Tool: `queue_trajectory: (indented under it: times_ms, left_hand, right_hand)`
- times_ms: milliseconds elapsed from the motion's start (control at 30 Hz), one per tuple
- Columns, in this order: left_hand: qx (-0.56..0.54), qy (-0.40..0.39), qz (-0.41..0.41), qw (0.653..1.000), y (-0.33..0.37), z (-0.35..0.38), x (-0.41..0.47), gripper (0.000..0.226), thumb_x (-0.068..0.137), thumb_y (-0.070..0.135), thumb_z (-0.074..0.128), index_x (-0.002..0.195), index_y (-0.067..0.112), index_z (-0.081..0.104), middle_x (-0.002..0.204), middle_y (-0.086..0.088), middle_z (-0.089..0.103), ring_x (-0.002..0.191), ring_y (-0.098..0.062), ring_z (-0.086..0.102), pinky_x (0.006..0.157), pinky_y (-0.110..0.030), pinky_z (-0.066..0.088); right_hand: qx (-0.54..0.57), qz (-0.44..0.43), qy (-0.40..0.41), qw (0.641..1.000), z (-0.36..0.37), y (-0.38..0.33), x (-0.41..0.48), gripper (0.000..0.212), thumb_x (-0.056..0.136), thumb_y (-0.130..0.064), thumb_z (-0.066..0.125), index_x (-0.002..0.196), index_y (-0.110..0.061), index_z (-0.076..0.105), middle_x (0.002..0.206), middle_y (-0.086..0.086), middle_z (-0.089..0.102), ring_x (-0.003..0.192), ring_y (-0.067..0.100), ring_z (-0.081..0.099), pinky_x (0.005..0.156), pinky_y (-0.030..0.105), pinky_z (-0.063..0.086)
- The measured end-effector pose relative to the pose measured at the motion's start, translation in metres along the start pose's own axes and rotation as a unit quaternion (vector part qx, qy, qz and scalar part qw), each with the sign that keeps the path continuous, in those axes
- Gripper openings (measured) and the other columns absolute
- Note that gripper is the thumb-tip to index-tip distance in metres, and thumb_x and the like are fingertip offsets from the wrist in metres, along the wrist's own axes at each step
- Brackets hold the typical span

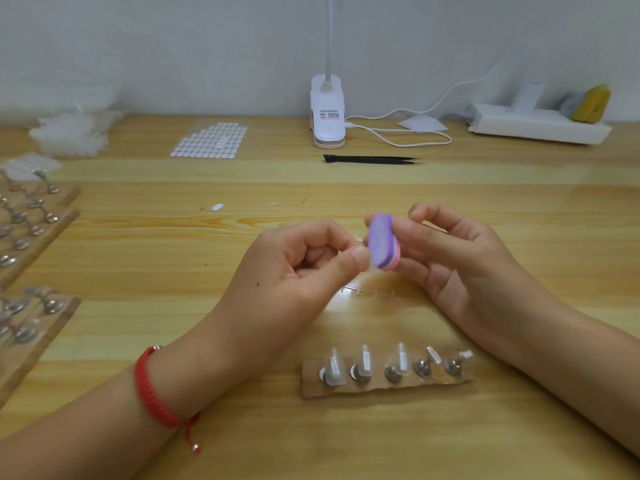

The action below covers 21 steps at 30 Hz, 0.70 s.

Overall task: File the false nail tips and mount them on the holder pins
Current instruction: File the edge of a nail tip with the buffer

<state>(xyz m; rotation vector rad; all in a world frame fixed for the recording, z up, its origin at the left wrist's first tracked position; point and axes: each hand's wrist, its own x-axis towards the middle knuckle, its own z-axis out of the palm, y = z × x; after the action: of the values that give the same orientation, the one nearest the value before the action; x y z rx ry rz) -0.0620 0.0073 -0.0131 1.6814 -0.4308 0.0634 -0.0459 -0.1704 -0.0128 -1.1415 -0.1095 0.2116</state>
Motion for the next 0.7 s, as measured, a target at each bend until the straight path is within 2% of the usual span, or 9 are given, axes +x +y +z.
queue_trajectory:
  times_ms: [67, 100, 133, 200, 267, 367, 467, 567, 700]
  left_hand:
    - [-0.017, 0.032, -0.005, 0.999, -0.0011, -0.0025, 0.0016, 0.023, 0.079, 0.027, 0.069, 0.068, 0.008, 0.062, 0.048, -0.001, 0.029, 0.044, -0.005, 0.024, 0.045, -0.01, 0.024]
    - [-0.016, 0.029, -0.008, 0.999, -0.0015, -0.003, 0.0023, 0.024, 0.081, 0.026, 0.07, 0.069, 0.006, 0.063, 0.048, -0.009, 0.029, 0.045, -0.005, 0.024, 0.045, -0.011, 0.024]
    - [-0.011, 0.013, -0.008, 1.0, -0.0017, -0.0027, 0.0023, 0.024, 0.082, 0.025, 0.069, 0.069, 0.005, 0.063, 0.051, -0.018, 0.03, 0.046, -0.007, 0.024, 0.045, -0.012, 0.024]
    - [-0.002, -0.016, -0.009, 1.0, -0.0008, -0.001, 0.0017, 0.02, 0.08, 0.023, 0.064, 0.069, 0.007, 0.065, 0.057, -0.025, 0.03, 0.05, -0.01, 0.025, 0.047, -0.012, 0.026]
    - [-0.012, -0.007, -0.009, 1.0, -0.0006, -0.0009, 0.002, 0.019, 0.08, 0.024, 0.071, 0.068, 0.01, 0.066, 0.055, -0.02, 0.027, 0.048, -0.009, 0.026, 0.047, -0.01, 0.026]
    - [-0.031, 0.017, -0.017, 0.999, -0.0009, -0.0024, 0.0034, 0.02, 0.078, 0.026, 0.066, 0.069, 0.009, 0.066, 0.048, 0.0, 0.027, 0.043, -0.004, 0.023, 0.044, -0.008, 0.025]
    - [-0.021, -0.007, -0.009, 1.0, -0.0008, -0.0002, 0.0029, 0.02, 0.081, 0.023, 0.069, 0.07, 0.007, 0.066, 0.049, 0.001, 0.03, 0.044, -0.003, 0.025, 0.046, -0.008, 0.027]
    - [-0.071, 0.027, -0.007, 0.997, 0.0023, -0.0006, 0.0027, 0.017, 0.078, 0.019, 0.064, 0.07, 0.004, 0.063, 0.042, 0.01, 0.036, 0.038, 0.005, 0.036, 0.046, 0.0, 0.031]
    - [-0.036, -0.007, -0.023, 0.999, 0.0017, -0.0004, 0.0023, 0.021, 0.077, 0.022, 0.073, 0.067, 0.006, 0.066, 0.05, -0.006, 0.028, 0.042, -0.004, 0.025, 0.045, -0.007, 0.028]
  right_hand:
    - [-0.022, 0.007, -0.04, 0.999, 0.0022, 0.0009, -0.0015, 0.015, 0.062, -0.012, 0.078, 0.065, -0.02, 0.065, 0.093, 0.018, 0.074, 0.074, 0.02, 0.072, 0.061, 0.024, 0.056]
    - [-0.029, 0.007, -0.054, 0.998, 0.004, 0.0014, -0.0022, 0.014, 0.062, -0.013, 0.076, 0.065, -0.019, 0.064, 0.092, 0.016, 0.075, 0.074, 0.02, 0.072, 0.061, 0.024, 0.056]
    - [-0.03, 0.004, -0.054, 0.998, 0.0041, 0.0016, -0.0023, 0.015, 0.063, -0.012, 0.077, 0.065, -0.019, 0.064, 0.092, 0.016, 0.075, 0.073, 0.019, 0.072, 0.06, 0.024, 0.056]
    - [-0.023, -0.001, -0.026, 0.999, 0.0027, 0.0005, -0.0018, 0.017, 0.064, -0.009, 0.076, 0.068, -0.017, 0.062, 0.095, 0.018, 0.074, 0.072, 0.018, 0.072, 0.061, 0.022, 0.056]
    - [-0.014, 0.003, -0.015, 1.0, 0.0009, -0.0002, -0.001, 0.016, 0.065, -0.01, 0.075, 0.07, -0.017, 0.061, 0.098, 0.018, 0.074, 0.074, 0.018, 0.072, 0.062, 0.022, 0.056]
    - [-0.027, 0.009, -0.048, 0.998, 0.0021, 0.0007, -0.0013, 0.018, 0.065, -0.008, 0.077, 0.069, -0.018, 0.062, 0.095, 0.017, 0.074, 0.074, 0.019, 0.072, 0.062, 0.023, 0.056]
    - [-0.014, 0.007, -0.027, 1.0, 0.001, 0.0003, -0.001, 0.015, 0.07, -0.008, 0.071, 0.075, -0.015, 0.058, 0.098, 0.017, 0.074, 0.076, 0.019, 0.073, 0.064, 0.022, 0.056]
    - [0.006, 0.02, -0.04, 0.999, -0.0009, -0.0005, -0.0006, 0.016, 0.07, -0.007, 0.073, 0.072, -0.017, 0.061, 0.101, 0.018, 0.073, 0.079, 0.021, 0.073, 0.062, 0.022, 0.056]
    - [0.011, 0.017, -0.04, 0.999, -0.0021, 0.0, 0.0005, 0.015, 0.07, -0.006, 0.071, 0.071, -0.018, 0.062, 0.102, 0.017, 0.073, 0.08, 0.021, 0.073, 0.063, 0.022, 0.056]
